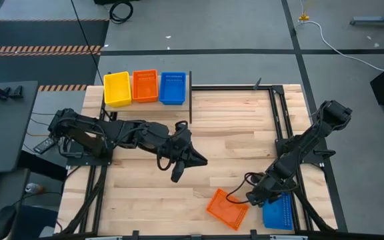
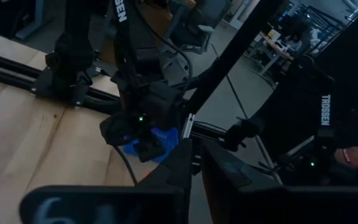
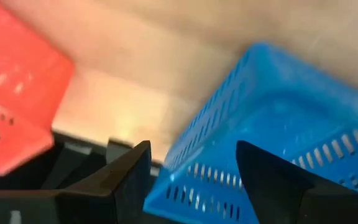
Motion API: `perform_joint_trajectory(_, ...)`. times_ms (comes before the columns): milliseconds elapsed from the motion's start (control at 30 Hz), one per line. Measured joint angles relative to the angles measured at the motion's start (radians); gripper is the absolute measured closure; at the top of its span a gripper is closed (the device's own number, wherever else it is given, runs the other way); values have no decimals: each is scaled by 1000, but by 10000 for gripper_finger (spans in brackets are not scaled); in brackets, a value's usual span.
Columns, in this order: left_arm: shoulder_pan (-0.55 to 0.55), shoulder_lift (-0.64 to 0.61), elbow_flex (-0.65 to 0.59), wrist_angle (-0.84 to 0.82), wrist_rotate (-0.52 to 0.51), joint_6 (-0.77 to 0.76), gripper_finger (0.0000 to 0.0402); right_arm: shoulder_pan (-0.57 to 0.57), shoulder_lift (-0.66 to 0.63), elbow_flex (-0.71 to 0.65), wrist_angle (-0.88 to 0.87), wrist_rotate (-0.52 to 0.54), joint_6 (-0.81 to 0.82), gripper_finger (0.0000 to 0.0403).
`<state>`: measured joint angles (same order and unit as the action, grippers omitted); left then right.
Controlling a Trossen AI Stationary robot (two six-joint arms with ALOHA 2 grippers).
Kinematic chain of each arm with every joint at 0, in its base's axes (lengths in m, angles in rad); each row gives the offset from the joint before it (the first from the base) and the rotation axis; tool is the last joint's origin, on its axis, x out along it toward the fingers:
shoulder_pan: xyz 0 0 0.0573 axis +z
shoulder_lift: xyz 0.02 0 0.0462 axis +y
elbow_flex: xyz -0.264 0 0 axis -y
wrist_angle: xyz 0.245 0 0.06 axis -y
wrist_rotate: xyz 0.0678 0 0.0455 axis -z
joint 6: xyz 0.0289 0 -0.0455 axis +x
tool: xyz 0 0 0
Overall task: Stack baskets on shelf by color
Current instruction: Move the blue bin
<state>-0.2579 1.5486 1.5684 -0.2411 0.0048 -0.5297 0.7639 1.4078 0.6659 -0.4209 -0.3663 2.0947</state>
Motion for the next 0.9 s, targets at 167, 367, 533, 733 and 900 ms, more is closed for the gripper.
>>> perform_joint_trajectory(167,13,0,0,0,-7,0,370,-2,0,0,-29,79,-13,161)
perform_joint_trajectory(367,26,0,0,0,-20,-8,379,-3,0,0,-58,120,-39,161)
perform_joint_trajectory(533,25,0,0,-1,-35,-8,384,-12,0,0,-60,134,-55,161)
perform_joint_trajectory(733,44,0,0,3,-57,-3,382,-33,0,0,-88,137,-106,161)
perform_joint_trajectory(900,89,0,0,45,-57,-69,385,-50,-1,0,-88,179,-109,161)
